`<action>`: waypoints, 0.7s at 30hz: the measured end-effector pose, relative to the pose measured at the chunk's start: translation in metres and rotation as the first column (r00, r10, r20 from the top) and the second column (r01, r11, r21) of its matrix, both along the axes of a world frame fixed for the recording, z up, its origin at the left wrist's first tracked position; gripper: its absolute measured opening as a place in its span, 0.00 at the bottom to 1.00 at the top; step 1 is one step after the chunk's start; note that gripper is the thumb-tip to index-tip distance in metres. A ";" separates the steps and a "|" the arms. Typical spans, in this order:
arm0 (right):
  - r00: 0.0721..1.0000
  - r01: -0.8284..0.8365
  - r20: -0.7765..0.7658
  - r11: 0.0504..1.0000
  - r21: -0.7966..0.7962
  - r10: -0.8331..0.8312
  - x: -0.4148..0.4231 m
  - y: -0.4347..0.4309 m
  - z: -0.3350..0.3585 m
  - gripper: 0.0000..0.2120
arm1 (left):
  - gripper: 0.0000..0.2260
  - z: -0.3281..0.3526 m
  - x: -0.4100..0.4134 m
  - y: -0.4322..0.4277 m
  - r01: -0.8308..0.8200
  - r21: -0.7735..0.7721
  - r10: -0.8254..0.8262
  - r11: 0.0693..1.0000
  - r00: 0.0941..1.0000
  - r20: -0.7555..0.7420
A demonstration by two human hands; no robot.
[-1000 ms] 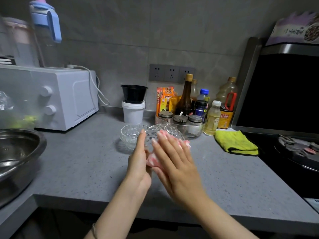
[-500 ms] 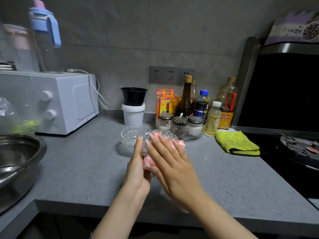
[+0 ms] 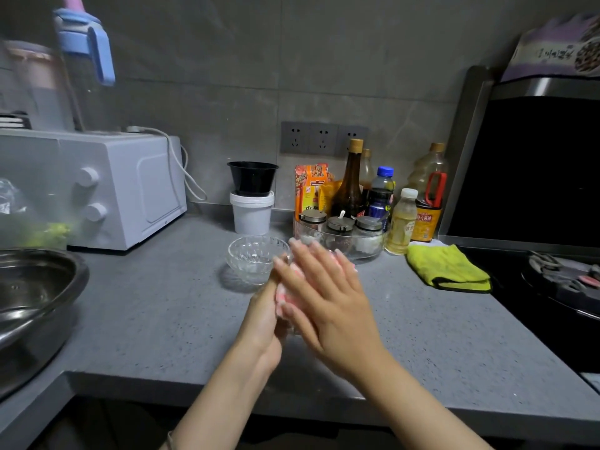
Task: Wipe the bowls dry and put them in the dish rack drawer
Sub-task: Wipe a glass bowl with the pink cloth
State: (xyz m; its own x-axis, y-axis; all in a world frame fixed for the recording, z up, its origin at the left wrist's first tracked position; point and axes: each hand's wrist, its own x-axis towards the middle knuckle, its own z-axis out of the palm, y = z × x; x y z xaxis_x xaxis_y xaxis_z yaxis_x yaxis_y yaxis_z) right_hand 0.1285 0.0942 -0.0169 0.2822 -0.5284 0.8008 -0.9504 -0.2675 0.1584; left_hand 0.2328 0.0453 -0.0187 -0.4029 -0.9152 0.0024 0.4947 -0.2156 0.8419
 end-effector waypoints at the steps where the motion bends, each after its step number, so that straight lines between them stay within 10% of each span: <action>1: 0.997 0.002 0.078 1.000 0.025 -0.004 -0.002 -0.001 0.006 0.22 | 0.27 0.000 -0.002 0.001 -0.006 -0.006 0.006 1.000 1.000 0.018; 10: 0.652 -0.238 0.758 0.948 0.212 -0.006 -0.060 -0.002 -0.001 0.20 | 0.23 -0.020 -0.005 0.000 -0.079 0.068 0.072 0.995 0.992 0.101; 16: 0.817 0.115 0.446 0.862 0.494 -0.365 -0.098 0.018 -0.046 0.22 | 0.14 -0.023 -0.001 -0.002 -0.140 0.090 0.128 0.986 0.983 0.132; 21: 0.844 0.059 0.362 0.740 0.670 -0.395 -0.114 0.022 -0.067 0.15 | 0.16 -0.023 -0.007 0.006 -0.149 0.103 0.133 0.983 0.980 0.148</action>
